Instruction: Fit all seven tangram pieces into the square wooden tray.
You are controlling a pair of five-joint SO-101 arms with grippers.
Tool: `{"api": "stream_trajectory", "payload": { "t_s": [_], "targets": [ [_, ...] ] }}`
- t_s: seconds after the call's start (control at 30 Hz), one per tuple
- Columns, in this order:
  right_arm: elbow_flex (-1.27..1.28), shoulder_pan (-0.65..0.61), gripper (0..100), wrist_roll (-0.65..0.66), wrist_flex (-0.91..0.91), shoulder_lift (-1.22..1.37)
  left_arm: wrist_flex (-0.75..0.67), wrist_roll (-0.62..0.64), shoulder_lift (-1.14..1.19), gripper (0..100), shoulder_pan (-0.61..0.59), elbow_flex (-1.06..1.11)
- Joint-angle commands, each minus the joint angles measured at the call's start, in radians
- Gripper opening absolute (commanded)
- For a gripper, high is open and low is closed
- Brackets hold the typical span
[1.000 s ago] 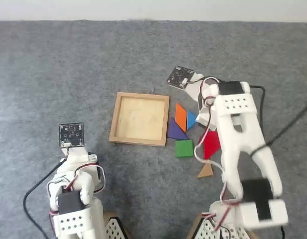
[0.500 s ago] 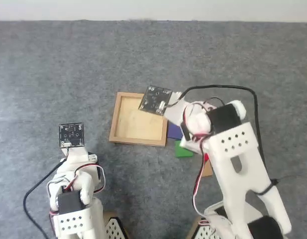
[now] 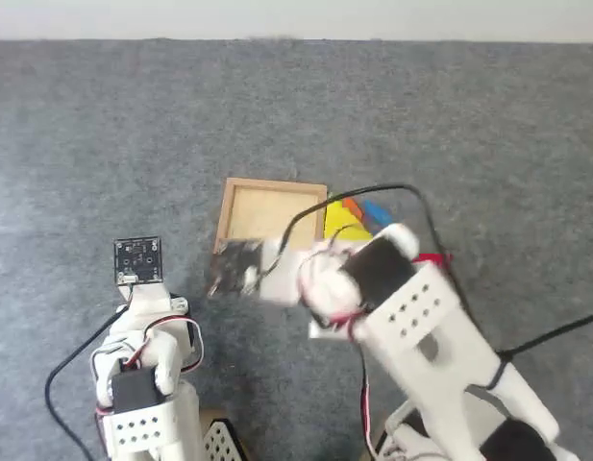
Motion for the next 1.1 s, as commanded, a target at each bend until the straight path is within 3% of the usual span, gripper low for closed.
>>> {"api": "stream_trajectory", "payload": {
  "t_s": [0.0, 0.1, 0.27, 0.43, 0.53, 0.6, 0.67, 0.9, 1.07],
  "targets": [
    [0.049, -0.067, 10.4, 0.014, -0.081, -0.035, -0.006, -0.006, -0.017, 1, -0.002, -0.012],
    [0.118, -0.013, 10.4, 0.086, -0.133, -0.039, -0.005, -0.008, -0.017, 1, -0.003, -0.012],
    [0.244, 0.272, 11.0, 0.264, -0.294, -0.044, -0.005, -0.008, -0.017, 1, -0.003, -0.012],
    [0.364, 0.426, 18.8, 0.261, -0.509, -0.033, -0.005, -0.008, -0.017, 1, -0.003, -0.012],
    [0.414, 0.420, 27.6, -0.058, -0.677, -0.031, -0.005, -0.008, -0.017, 1, -0.003, -0.012],
    [0.411, 0.386, 29.0, -0.292, -0.745, -0.031, -0.005, -0.008, -0.017, 1, -0.003, -0.012],
    [0.411, 0.357, 29.0, -0.437, -0.800, -0.030, -0.005, -0.008, -0.017, 1, -0.003, -0.012],
    [0.315, 0.312, 29.2, -0.675, -0.941, 0.232, 0.009, -0.008, -0.017, 1, -0.005, -0.012],
    [0.081, 0.334, 29.2, -0.792, -0.871, 0.519, 0.017, -0.008, -0.017, 1, -0.006, -0.012]
  ]
}}
